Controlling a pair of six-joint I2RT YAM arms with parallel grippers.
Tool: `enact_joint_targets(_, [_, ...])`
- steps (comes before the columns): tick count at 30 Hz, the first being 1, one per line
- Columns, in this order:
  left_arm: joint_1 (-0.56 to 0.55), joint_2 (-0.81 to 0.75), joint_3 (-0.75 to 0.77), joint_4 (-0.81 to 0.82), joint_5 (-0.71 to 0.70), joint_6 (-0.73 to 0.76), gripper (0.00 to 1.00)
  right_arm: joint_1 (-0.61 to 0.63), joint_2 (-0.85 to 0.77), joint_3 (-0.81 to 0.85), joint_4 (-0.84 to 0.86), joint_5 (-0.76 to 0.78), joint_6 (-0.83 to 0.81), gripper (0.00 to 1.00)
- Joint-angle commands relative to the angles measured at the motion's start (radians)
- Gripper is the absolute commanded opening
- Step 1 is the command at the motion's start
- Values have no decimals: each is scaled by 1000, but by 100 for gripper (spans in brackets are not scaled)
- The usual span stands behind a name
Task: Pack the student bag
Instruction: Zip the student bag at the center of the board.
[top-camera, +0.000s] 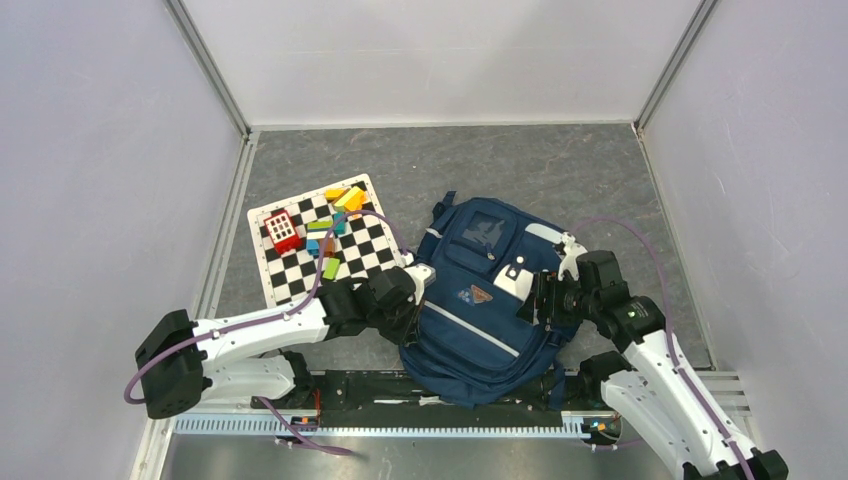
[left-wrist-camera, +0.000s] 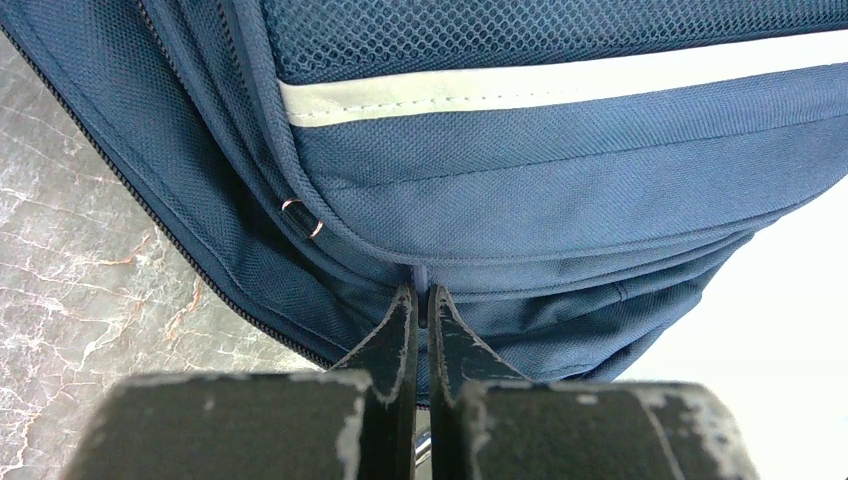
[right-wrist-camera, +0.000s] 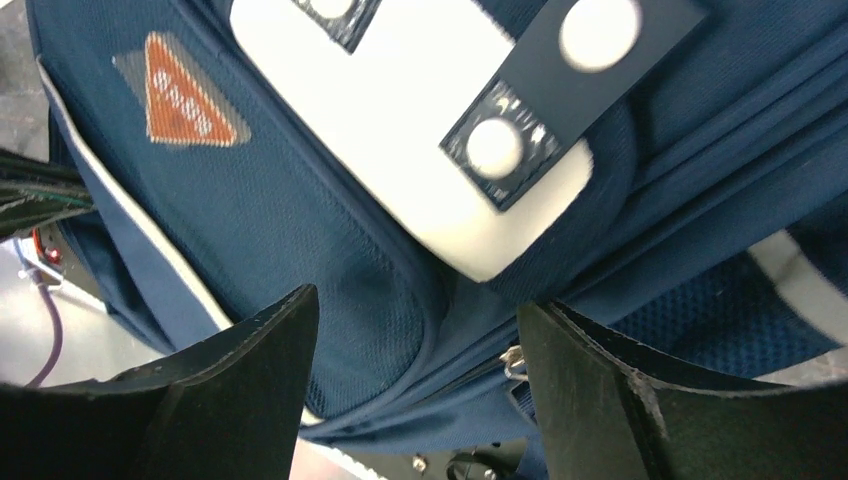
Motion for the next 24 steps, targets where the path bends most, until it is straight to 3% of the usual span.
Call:
enact_joint_targets(1, [-12, 10, 38, 41, 14, -44, 2, 23, -20, 71, -154, -60, 24, 77])
enact_joint_targets(7, [-13, 9, 30, 45, 15, -45, 2, 23, -36, 76, -163, -64, 26, 70])
enact_joint_targets(9, [-13, 6, 30, 45, 17, -40, 2, 23, -40, 38, -110, -101, 45, 63])
enact_joint_targets(17, [-12, -7, 24, 88, 35, -29, 2, 26, -54, -86, 86, -259, 115, 55])
enact_joint_targets(22, [-12, 23, 59, 135, 56, -60, 2, 39, -86, -154, 292, -244, 272, 6])
enact_joint_targets(23, [-13, 28, 65, 143, 64, -71, 2, 42, -95, -167, 337, -224, 308, 0])
enact_joint_targets(24, [-14, 32, 70, 156, 77, -85, 2, 44, -104, -181, 385, -195, 341, 0])
